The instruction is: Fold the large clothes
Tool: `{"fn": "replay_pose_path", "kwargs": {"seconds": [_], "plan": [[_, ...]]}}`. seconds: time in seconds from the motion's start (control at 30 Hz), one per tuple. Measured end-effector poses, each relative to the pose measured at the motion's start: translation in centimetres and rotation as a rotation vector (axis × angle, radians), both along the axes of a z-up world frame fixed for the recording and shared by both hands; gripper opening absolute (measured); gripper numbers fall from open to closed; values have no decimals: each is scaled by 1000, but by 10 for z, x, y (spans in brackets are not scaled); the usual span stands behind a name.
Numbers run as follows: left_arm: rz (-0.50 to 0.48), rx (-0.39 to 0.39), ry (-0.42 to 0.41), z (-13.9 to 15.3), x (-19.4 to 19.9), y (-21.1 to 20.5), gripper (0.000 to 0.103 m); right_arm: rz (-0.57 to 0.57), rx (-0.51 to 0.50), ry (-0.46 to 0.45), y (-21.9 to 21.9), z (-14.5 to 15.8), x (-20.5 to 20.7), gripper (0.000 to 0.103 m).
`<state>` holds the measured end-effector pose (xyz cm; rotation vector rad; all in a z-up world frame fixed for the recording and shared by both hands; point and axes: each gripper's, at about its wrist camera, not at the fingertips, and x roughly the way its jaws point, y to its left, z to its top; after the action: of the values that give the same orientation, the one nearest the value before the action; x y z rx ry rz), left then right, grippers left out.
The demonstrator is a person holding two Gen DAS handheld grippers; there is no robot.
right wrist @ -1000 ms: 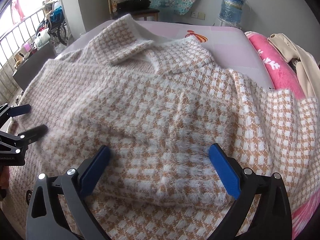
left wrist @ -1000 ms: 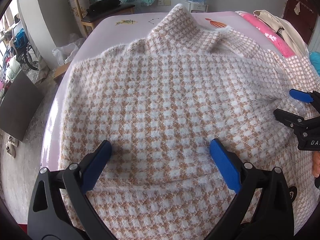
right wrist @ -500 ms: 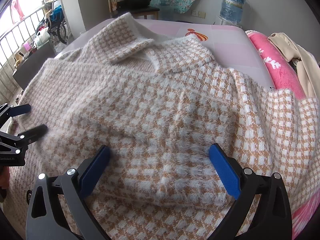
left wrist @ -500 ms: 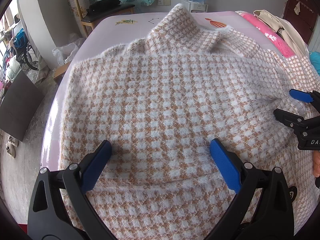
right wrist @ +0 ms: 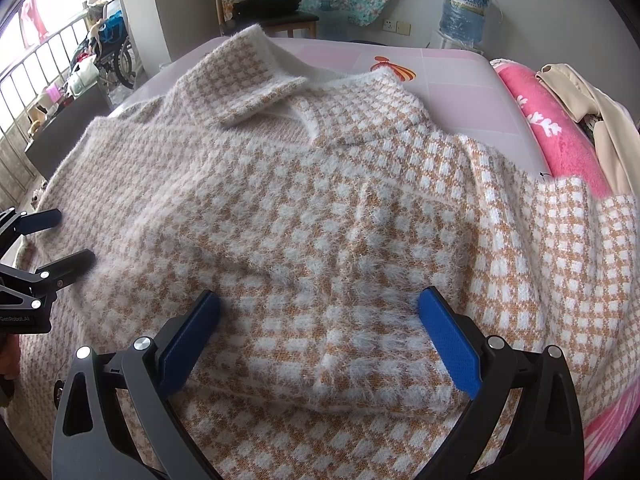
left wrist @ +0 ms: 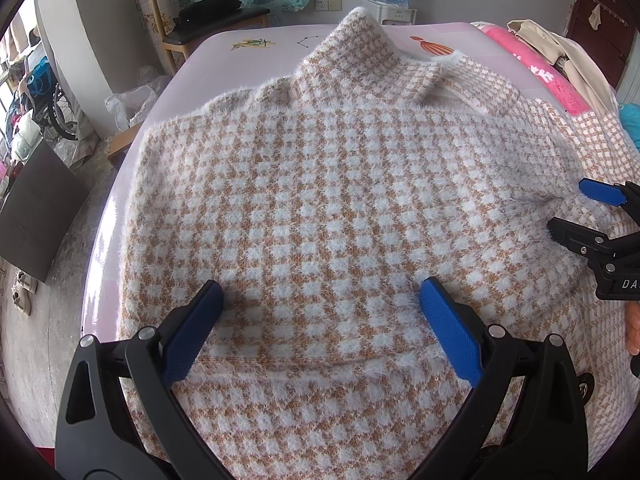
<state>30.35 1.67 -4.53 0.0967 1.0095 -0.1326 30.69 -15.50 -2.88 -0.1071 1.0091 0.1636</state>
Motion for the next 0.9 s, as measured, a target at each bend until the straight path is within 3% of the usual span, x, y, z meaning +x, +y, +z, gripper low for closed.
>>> {"fn": "replay_pose_path", "kwargs": {"seconds": [0.9], "plan": [[0,1,1,0,1,0,96,3,1,3,-1,0,1,97]]}}
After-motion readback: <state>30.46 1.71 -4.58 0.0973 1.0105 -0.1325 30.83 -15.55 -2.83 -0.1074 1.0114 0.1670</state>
